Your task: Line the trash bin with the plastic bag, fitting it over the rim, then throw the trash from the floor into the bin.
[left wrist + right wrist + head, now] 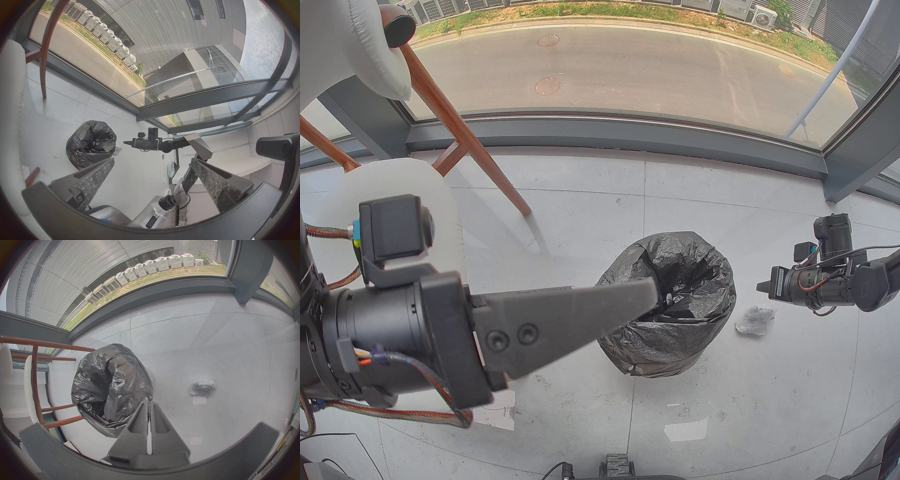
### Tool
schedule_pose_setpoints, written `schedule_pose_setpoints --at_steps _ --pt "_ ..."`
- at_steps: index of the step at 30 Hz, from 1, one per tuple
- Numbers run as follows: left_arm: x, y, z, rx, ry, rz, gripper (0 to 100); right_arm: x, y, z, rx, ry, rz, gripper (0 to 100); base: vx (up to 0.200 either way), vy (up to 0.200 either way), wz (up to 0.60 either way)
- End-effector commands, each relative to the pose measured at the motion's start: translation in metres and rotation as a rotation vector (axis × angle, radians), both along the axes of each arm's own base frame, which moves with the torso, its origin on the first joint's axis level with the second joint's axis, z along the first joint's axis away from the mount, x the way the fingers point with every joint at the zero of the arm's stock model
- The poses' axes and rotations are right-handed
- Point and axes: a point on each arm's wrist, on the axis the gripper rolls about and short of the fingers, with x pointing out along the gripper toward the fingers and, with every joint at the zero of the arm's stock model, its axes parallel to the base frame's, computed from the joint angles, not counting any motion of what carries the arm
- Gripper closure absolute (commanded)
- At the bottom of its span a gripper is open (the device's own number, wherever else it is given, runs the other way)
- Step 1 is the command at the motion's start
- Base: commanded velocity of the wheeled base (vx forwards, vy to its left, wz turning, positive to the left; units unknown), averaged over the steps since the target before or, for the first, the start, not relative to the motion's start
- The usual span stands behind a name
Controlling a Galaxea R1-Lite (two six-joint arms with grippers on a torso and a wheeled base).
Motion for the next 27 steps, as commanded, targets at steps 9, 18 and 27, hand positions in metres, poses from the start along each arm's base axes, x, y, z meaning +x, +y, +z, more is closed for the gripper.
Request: schedule_pose_setpoints --at_steps 9,18,27 --pt "0.043 -0.003 -0.021 0.185 -0.111 0.075 0 -0.022 -0.09 -0.006 0.011 0.031 -0.253 0 0.0 0.0 0.0" --pt "0.062 -0.021 -0.022 0.201 -0.108 0.062 0 -0.002 -0.1 -0.07 -0.028 0.181 -0.223 0 0.0 0.0 0.0" --pt "0.068 -0.023 -0.028 0.23 -0.113 0.068 0 0.04 -0.103 -0.135 -0.047 0.04 -0.209 0 0.0 0.0 0.0"
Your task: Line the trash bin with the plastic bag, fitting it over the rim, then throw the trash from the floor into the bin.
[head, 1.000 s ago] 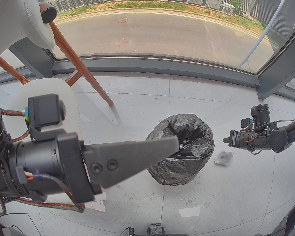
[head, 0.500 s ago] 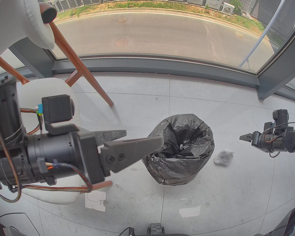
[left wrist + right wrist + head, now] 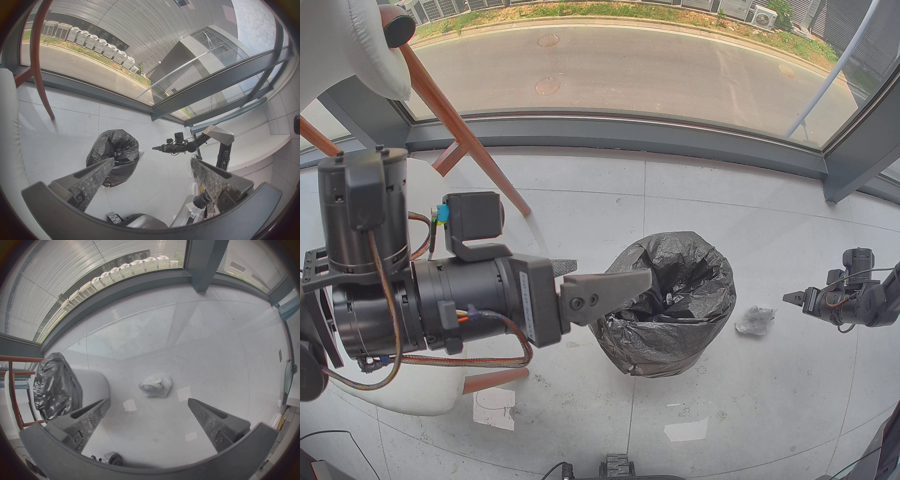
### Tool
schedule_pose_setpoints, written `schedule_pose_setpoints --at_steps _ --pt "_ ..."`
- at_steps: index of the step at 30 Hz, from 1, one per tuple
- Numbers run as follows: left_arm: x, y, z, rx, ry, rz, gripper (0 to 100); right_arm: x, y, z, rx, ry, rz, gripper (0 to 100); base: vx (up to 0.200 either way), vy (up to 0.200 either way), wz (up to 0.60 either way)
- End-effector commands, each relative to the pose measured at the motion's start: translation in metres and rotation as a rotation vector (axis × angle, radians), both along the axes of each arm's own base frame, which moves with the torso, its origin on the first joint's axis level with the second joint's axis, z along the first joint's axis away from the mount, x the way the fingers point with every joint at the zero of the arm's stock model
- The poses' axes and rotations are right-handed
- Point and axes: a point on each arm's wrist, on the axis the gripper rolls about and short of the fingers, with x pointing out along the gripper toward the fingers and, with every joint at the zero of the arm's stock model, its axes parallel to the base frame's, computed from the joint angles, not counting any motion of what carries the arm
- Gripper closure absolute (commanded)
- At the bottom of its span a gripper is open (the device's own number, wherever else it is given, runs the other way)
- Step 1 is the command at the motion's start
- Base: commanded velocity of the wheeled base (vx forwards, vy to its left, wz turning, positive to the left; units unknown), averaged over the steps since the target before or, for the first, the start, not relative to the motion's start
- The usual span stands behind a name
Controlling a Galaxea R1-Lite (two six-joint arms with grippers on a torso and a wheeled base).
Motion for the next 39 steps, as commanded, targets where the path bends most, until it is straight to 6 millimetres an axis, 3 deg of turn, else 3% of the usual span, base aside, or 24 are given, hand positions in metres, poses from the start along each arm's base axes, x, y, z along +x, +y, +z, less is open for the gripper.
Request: schedule_pose_setpoints --at_steps 1,7,16,28,29,35,38,39 --pt "0.008 -0.003 -0.006 0.023 0.01 0.011 0 0.024 -0.001 -0.067 -0.002 0.041 0.024 0 0.0 0.0 0.0" --pt "0.01 0.0 -0.01 0.032 0.019 0.027 0 0.039 -0.006 -0.094 -0.09 0.049 0.102 0 0.0 0.0 0.0" --pt "0.016 0.001 -0.015 0.045 0.034 0.041 0 0.071 -0.003 -0.109 -0.116 -0.012 0.184 0 0.0 0.0 0.0" --pt "0.017 0.001 -0.018 0.054 0.04 0.045 0 0.092 0.003 -0.121 -0.131 -0.029 0.224 0 0.0 0.0 0.0" --pt "0.017 0.001 -0.018 0.054 0.04 0.045 0 0.093 0.003 -0.121 -0.13 -0.024 0.223 100 0.0 0.0 0.0" --pt "0.019 0.003 -0.019 0.055 0.041 0.056 0 0.092 0.0 -0.121 -0.129 -0.018 0.216 100 0.0 0.0 0.0" --pt "0.019 0.004 -0.017 0.053 0.036 0.057 0 0.088 -0.003 -0.115 -0.129 -0.016 0.207 100 0.0 0.0 0.0" --pt "0.019 0.004 -0.017 0.051 0.036 0.059 0 0.087 -0.004 -0.105 -0.132 -0.033 0.203 100 0.0 0.0 0.0"
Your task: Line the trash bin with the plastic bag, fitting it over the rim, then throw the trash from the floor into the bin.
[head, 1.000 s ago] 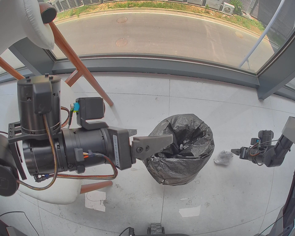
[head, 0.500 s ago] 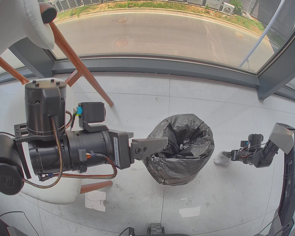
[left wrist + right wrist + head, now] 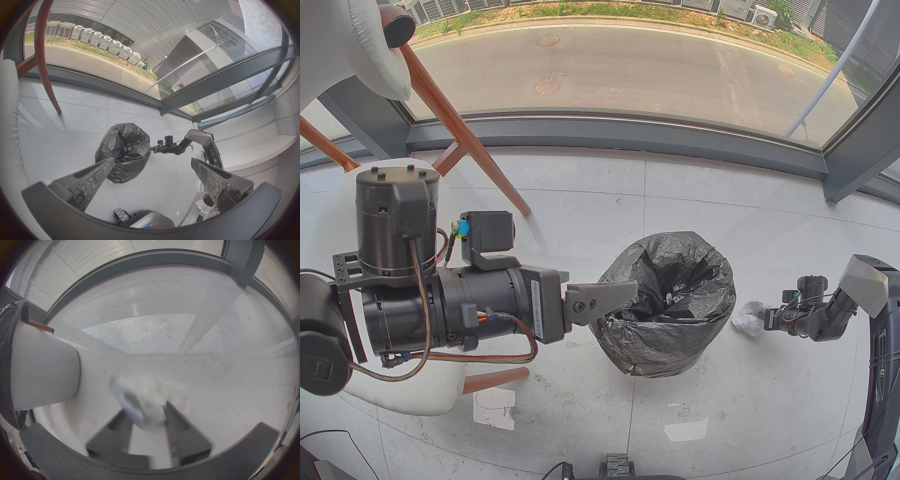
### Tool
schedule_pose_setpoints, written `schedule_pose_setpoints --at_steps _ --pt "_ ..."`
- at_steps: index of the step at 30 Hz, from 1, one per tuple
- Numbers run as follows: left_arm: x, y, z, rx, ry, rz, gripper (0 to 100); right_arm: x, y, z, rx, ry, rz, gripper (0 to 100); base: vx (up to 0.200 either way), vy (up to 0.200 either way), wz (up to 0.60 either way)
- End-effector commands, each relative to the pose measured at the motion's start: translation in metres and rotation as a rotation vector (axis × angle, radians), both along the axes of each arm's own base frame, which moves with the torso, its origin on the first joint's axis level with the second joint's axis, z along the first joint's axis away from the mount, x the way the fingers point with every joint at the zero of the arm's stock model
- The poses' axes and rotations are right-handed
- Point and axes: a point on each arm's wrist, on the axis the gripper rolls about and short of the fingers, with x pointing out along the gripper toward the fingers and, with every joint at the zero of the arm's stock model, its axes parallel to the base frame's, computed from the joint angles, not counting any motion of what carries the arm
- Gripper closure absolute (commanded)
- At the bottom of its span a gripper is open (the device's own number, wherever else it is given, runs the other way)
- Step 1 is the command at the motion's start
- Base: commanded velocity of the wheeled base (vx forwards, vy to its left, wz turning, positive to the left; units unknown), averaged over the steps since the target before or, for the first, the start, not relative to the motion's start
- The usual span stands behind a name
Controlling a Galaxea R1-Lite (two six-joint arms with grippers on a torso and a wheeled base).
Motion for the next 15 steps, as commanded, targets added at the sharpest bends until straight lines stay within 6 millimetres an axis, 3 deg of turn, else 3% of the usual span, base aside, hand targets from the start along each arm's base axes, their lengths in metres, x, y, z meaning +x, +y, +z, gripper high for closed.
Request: schedule_pose_setpoints --at_steps 1,2,5,6,12,15 --pt "0.0 0.002 0.002 -0.006 -0.006 0.004 0 -0.005 -0.004 0.029 -0.005 -0.045 -0.011 100 0.0 0.0 0.0" --pt "-0.001 0.002 0.002 -0.005 -0.007 0.005 0 -0.01 -0.005 0.052 -0.006 -0.078 -0.016 100 0.0 0.0 0.0" --pt "0.0 0.004 0.001 -0.003 -0.005 0.012 0 -0.026 -0.003 0.09 0.003 -0.131 0.0 100 0.0 0.0 0.0" --pt "-0.002 0.007 0.001 -0.004 -0.006 0.015 0 -0.041 -0.001 0.118 0.022 -0.175 0.022 100 0.0 0.0 0.0" --pt "-0.01 0.016 -0.003 0.021 -0.019 0.012 0 -0.103 0.012 0.223 0.102 -0.27 0.043 100 0.0 0.0 0.0" --pt "-0.011 0.022 -0.001 0.022 -0.033 0.026 0 -0.129 0.023 0.261 0.174 -0.254 0.058 100 0.0 0.0 0.0"
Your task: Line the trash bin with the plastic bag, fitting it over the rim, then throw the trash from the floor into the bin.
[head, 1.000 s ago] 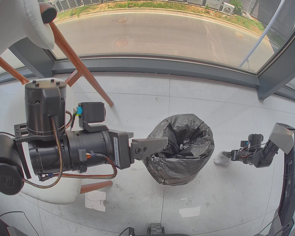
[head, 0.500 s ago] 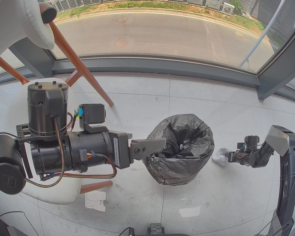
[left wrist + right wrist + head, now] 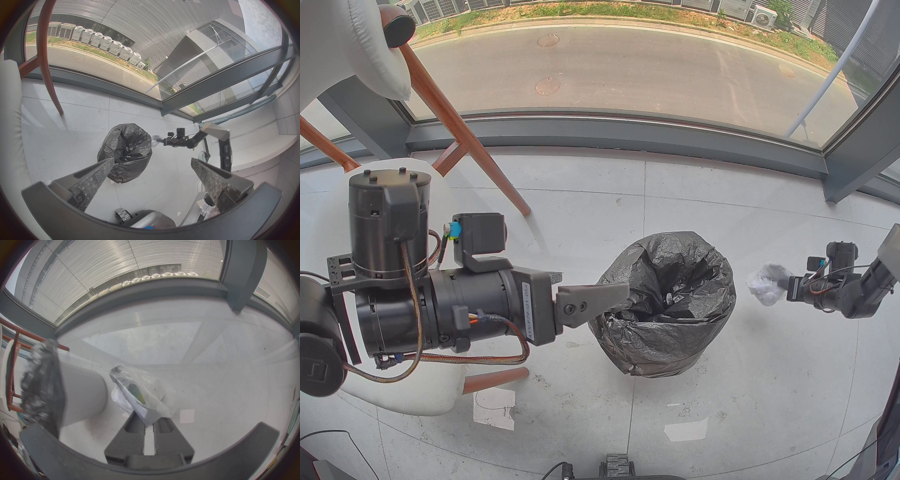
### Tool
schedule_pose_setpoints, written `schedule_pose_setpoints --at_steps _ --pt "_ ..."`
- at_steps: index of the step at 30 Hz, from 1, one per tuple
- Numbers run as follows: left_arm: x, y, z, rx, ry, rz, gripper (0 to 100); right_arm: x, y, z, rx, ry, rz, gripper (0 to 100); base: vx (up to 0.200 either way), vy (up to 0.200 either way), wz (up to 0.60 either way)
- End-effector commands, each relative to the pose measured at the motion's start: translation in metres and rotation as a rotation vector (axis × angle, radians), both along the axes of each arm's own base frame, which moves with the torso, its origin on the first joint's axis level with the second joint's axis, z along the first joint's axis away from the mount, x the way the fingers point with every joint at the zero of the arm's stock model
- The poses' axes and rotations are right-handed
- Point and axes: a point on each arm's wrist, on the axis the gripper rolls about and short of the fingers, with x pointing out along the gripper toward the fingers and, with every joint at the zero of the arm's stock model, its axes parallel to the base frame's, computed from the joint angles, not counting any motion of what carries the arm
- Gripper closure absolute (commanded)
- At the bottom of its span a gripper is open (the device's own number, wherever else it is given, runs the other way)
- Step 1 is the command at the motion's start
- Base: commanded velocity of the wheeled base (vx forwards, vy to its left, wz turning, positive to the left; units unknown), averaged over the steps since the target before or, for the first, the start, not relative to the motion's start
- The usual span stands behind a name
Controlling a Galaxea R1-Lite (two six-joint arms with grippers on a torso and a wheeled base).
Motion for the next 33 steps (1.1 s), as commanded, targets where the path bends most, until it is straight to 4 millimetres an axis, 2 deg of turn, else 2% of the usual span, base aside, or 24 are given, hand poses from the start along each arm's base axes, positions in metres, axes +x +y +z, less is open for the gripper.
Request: schedule_pose_setpoints --at_steps 1,2,3,6,11,13,15,16,17,18,22,23,29,32,33 --pt "-0.007 0.018 0.002 0.009 -0.032 0.026 0 -0.089 0.026 0.14 0.119 -0.126 0.059 100 0.0 0.0 0.0" --pt "-0.007 0.018 0.002 0.009 -0.032 0.026 0 -0.089 0.026 0.14 0.119 -0.126 0.059 100 0.0 0.0 0.0" --pt "-0.007 0.02 0.003 0.018 -0.049 0.029 0 -0.101 0.033 0.156 0.133 -0.126 0.077 100 0.0 0.0 0.0" --pt "-0.005 0.023 0.001 0.032 -0.056 0.039 0 -0.116 0.047 0.171 0.152 -0.133 0.116 100 0.0 0.0 0.0" --pt "-0.003 0.026 0.001 0.035 -0.059 0.049 0 -0.138 0.084 0.184 0.206 -0.109 0.237 100 0.0 0.0 0.0" --pt "-0.003 0.026 0.001 0.034 -0.06 0.051 0 -0.142 0.098 0.184 0.229 -0.086 0.278 100 0.0 0.0 0.0" --pt "-0.003 0.026 0.001 0.034 -0.06 0.052 0 -0.142 0.102 0.184 0.235 -0.08 0.289 100 0.0 0.0 0.0" --pt "-0.003 0.027 0.002 0.033 -0.061 0.054 0 -0.144 0.114 0.182 0.25 -0.061 0.331 100 0.0 0.0 0.0" --pt "-0.003 0.027 0.002 0.033 -0.061 0.054 0 -0.144 0.114 0.182 0.25 -0.061 0.331 100 0.0 0.0 0.0" --pt "-0.002 0.027 0.001 0.034 -0.06 0.057 0 -0.146 0.124 0.181 0.256 -0.047 0.367 100 0.0 0.0 0.0" --pt "0.0 0.03 0.002 0.035 -0.062 0.069 0 -0.149 0.134 0.178 0.257 -0.03 0.408 100 0.0 0.0 0.0" --pt "0.0 0.031 0.002 0.035 -0.062 0.075 0 -0.151 0.145 0.176 0.258 -0.015 0.451 100 0.0 0.0 0.0" --pt "0.001 0.031 0.001 0.036 -0.061 0.076 0 -0.145 0.16 0.166 0.252 0.027 0.494 100 0.0 0.0 0.0" --pt "0.001 0.031 0.001 0.036 -0.061 0.076 0 -0.145 0.16 0.166 0.252 0.027 0.494 100 0.0 0.0 0.0" --pt "0.001 0.031 0.001 0.037 -0.062 0.076 0 -0.142 0.167 0.162 0.25 0.043 0.513 100 0.0 0.0 0.0"
